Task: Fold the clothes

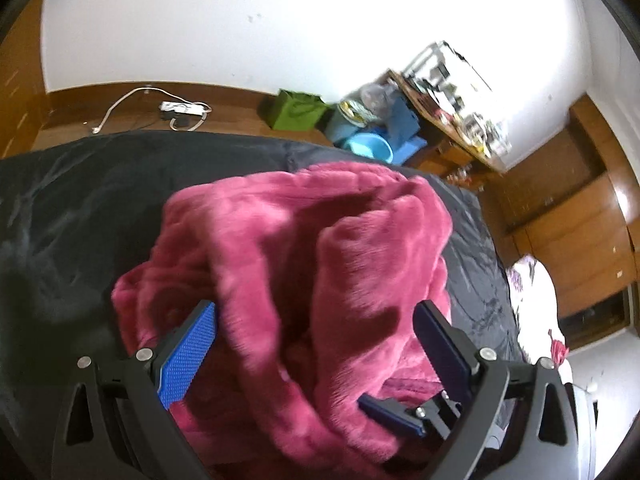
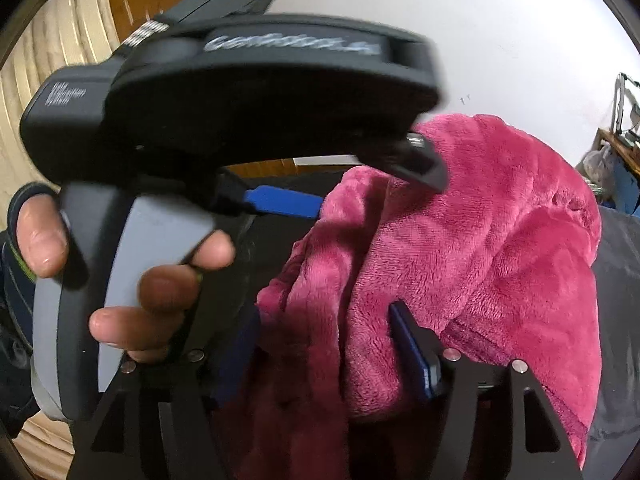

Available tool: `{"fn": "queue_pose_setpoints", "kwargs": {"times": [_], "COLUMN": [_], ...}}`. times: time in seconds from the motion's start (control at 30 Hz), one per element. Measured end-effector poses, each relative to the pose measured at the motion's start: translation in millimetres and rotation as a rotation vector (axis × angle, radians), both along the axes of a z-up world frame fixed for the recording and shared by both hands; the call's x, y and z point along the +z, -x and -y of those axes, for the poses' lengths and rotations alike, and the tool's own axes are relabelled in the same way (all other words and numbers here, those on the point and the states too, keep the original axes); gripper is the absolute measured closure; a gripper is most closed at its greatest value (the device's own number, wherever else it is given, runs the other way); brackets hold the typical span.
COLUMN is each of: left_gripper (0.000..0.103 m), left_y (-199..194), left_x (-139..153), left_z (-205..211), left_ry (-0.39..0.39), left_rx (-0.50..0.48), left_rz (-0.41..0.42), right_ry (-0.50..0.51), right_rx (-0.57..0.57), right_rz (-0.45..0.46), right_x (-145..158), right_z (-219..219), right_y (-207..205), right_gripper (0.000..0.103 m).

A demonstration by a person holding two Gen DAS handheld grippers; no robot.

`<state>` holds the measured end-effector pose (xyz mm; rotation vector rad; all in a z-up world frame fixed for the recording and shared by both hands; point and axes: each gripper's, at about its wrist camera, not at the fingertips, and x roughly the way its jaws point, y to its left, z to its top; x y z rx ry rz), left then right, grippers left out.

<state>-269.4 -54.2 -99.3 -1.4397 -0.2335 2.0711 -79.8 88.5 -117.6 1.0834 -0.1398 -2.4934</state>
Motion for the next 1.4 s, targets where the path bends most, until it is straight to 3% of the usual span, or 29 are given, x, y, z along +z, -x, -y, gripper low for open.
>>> {"fn": "queue_pose_setpoints", "kwargs": {"times": [0.23,0.27,0.33,0.43,0.63,0.8,1.13,1.23,1.3,1.33,1.37,1.4], "left_gripper": [0.007,0.012,0.042,0.057,0.061,0.062,0.062,0.063,0.067,0.068,0.069,0.071], "left_y": [4,5,6,7,4,8,10,10,11,12,12,13], "left_x": [-9,-11,-15,-19,-16,-17,-15,-16,-14,-14,-12,-11], "left_z": [-14,-15,-18,-22,-22,-20,-17,-19,-20,-21,-20,-19], "left_ry": [0.043,0.053,0.072,0.094,0.087,0.057,0.051,0.048,0.045,0.043,0.035,0.025], "left_rx": [-0.029,-0.029,-0.03,-0.032,-0.037,-0.044,-0.043,-0.039,-0.035,-0.033,-0.027,-0.02], "left_rz": [0.056,0.064,0.081,0.097,0.106,0.117,0.126,0.131,0.128,0.126,0.127,0.129], "right_ry": [0.016,0.019,0.028,0.043,0.051,-0.219,-0.403,-0.542,-0.52,-0.485,-0.459,-0.444], "right_rx": [0.006,0.005,0.0,-0.008,-0.048,-0.087,0.083,0.047,-0.011,-0.027,-0.033,-0.035], "right_rz": [0.01,0.009,0.003,-0.005,-0.042,-0.116,-0.158,-0.224,-0.195,-0.168,-0.149,-0.142], "right_x": [-2,-1,6,17,39,40,8,-2,-7,-7,-5,-1], "right_z": [1,1,-3,-9,-26,-58,-18,-7,-13,-18,-20,-20], "right_y": [2,0,-8,-19,-52,-110,-123,-117,-102,-96,-93,-92], "right_gripper": [0.033,0.032,0.032,0.032,0.032,0.028,0.028,0.028,0.033,0.056,0.071,0.071]}}
